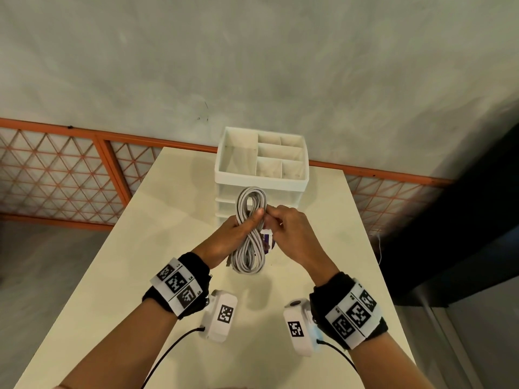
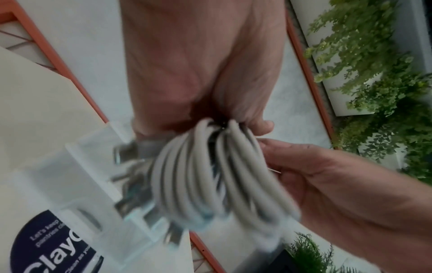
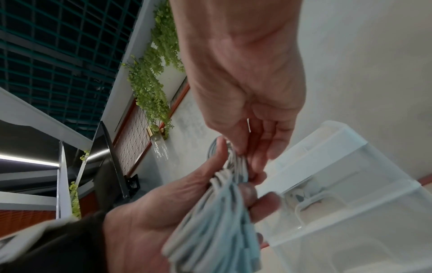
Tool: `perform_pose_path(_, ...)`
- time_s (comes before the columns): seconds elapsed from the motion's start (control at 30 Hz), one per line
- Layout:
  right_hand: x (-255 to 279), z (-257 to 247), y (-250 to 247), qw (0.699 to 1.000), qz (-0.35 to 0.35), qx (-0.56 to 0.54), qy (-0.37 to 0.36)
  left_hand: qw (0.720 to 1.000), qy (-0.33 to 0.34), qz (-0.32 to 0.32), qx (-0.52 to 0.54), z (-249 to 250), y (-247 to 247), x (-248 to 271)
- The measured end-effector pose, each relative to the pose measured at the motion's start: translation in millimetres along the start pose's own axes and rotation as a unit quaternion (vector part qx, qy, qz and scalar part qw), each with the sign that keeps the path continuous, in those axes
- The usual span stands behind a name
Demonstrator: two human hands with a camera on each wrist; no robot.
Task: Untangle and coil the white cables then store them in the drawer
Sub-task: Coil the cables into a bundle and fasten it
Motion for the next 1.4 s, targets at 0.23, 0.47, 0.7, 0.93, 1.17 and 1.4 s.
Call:
perform_pose_path(0.23,19,34,30,0.928,-0.034,-0.319,0.189,0.980,0.002,0.028,0.195,-3,5,-5)
perform_pose_path(0.47,26,27,53,0.873,-0.185,-0.411,0.187,0.989,0.036,-0.048,0.132,4,19,-5)
perform_pose_path(0.7,30,26,69,0.875,-0.249,-0.366,0.195,0.997,0.045,-0.060,0.034,8,7,-13)
perform_pose_path(0.93,41,28,82,0.853,-0.248,-0.394,0.236,0.997,0.022,-0.071,0.019,-2,9,-13)
perform_pose_path(1.17,41,19,81,0.843,-0.240,-0.414,0.247,0.980,0.005,-0.100,0.172,-6,9,-17)
perform_pose_path(1.4,36,24,81,0.868,-0.253,-0.362,0.226,0.916,0.001,-0.027,0.400,3,-6,-24)
Point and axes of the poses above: each hand's wrist, its own x-axis away from the middle knuckle, its own y-axis out of the palm, z = x × y, the point moved 9 cm from there along -x, towards the middle knuckle, and after that the axes turned 6 degrees about -y, right-handed, at the moved point
